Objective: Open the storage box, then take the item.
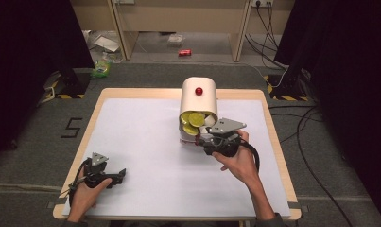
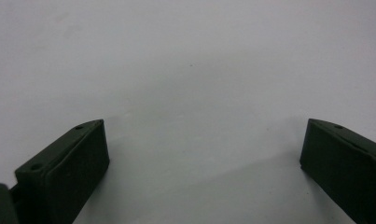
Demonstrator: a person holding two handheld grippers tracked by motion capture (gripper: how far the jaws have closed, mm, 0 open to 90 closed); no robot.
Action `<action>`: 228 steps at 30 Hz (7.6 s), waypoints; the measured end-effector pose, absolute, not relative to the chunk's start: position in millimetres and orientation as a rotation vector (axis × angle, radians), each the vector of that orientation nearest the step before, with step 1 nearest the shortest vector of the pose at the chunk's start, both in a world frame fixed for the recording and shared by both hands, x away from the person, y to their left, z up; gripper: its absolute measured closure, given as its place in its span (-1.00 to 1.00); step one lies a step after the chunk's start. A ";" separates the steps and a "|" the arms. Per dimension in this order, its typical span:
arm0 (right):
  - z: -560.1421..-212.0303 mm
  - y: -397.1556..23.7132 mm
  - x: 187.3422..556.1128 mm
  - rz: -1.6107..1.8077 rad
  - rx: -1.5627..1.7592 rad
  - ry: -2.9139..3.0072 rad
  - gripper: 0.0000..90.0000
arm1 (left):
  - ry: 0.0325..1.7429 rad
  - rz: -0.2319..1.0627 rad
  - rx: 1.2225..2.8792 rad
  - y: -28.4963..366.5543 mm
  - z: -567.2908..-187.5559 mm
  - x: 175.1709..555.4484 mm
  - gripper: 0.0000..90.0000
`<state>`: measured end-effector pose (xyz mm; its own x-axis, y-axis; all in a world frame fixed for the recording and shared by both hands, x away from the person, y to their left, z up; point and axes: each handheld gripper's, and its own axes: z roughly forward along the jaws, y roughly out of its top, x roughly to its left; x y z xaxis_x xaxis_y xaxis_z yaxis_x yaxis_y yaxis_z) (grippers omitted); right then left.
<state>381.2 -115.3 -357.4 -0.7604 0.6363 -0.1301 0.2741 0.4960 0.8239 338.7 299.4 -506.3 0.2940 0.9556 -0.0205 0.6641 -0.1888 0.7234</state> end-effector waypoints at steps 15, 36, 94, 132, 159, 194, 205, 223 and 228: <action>-359.7 -118.1 366.2 1.167 0.717 2.363 0.10 | 1.443 0.595 1.935 299.4 -506.3 338.7 -1.00; -363.2 -119.5 352.4 1.155 0.698 2.395 0.13 | 1.443 0.594 1.935 299.4 -506.3 338.7 -1.00; -359.3 -116.8 352.3 1.262 0.794 2.260 -0.14 | 1.443 0.594 1.935 299.4 -506.3 338.8 -1.00; -368.2 -95.8 385.5 1.224 0.875 2.221 -0.17 | 1.443 0.593 1.936 299.5 -506.3 338.8 -1.00; -377.7 -84.5 402.1 1.180 0.919 2.232 -0.17 | 1.443 0.591 1.936 299.6 -506.2 339.0 -1.00; -361.7 -95.6 387.6 1.270 0.888 2.186 -0.14 | 1.443 0.590 1.934 299.7 -506.3 338.9 -1.00; -359.2 -98.4 385.7 1.283 0.886 2.184 -0.14 | 1.442 0.590 1.934 299.7 -506.3 338.9 -1.00; -352.8 -108.8 380.7 1.296 0.895 2.170 -0.14 | 1.442 0.589 1.935 299.8 -506.2 338.9 -1.00; -351.3 -111.5 380.1 1.302 0.904 2.159 -0.14 | 1.442 0.590 1.934 299.7 -506.3 338.9 -1.00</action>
<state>380.1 -111.5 -351.3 -0.6789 0.7326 -0.0493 0.2985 0.3367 0.8931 338.9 299.7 -506.3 0.2950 0.9552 -0.0238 0.6650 -0.1873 0.7230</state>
